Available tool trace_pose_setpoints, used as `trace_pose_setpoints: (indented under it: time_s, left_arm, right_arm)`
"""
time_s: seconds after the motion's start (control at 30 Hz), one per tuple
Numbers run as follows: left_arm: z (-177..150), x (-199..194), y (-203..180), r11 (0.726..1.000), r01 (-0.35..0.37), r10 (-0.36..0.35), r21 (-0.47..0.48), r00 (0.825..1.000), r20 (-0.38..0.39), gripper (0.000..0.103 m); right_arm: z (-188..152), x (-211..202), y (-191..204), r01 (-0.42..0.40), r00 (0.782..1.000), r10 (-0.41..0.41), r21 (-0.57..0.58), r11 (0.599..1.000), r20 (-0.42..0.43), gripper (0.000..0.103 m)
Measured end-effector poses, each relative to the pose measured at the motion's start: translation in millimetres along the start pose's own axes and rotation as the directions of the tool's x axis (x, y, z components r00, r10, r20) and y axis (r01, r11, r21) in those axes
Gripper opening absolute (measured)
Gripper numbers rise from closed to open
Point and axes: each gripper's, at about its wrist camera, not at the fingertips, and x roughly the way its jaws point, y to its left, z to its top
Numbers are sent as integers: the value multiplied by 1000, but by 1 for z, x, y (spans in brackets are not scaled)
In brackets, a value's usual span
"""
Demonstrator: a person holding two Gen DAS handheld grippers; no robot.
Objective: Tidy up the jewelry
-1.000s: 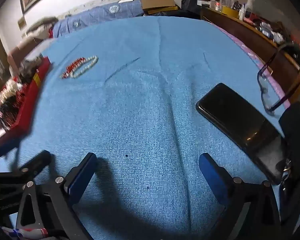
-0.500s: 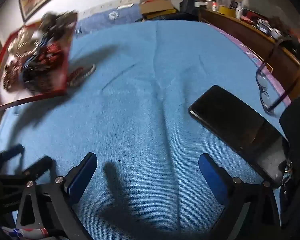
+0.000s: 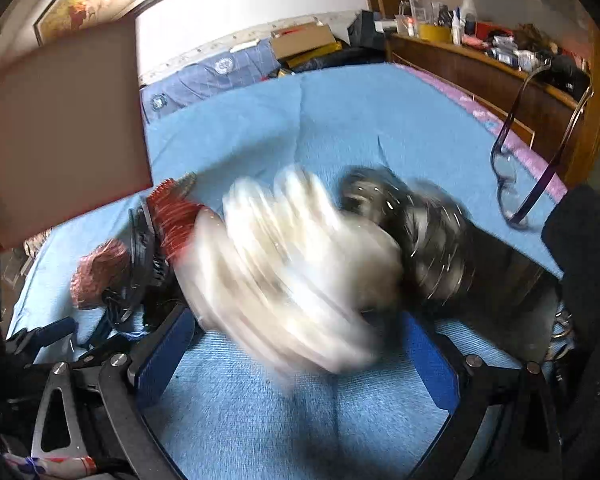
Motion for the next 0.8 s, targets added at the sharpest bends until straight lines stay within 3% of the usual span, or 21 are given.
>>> trace_pose_setpoints:
  time_s: [0.17, 0.4, 0.57, 0.8]
  left_arm:
    - [0, 0, 0, 1000, 0, 0, 0, 1000, 0, 103]
    - [1, 3, 2, 1000, 0, 0, 0, 1000, 0, 103]
    - [1, 4, 3, 1000, 0, 0, 0, 1000, 0, 103]
    - [0, 2, 1, 1000, -20, 20, -24, 1000, 0, 103]
  right_arm:
    - [7, -36, -1, -40, 995, 45, -54, 998, 94, 103]
    - [-13, -81, 18, -62, 969, 97, -155, 986, 227, 103]
    - [-13, -86, 30, -65, 965, 113, -198, 978, 238, 103]
    - [-38, -100, 45, -54, 964, 110, -229, 972, 241, 103]
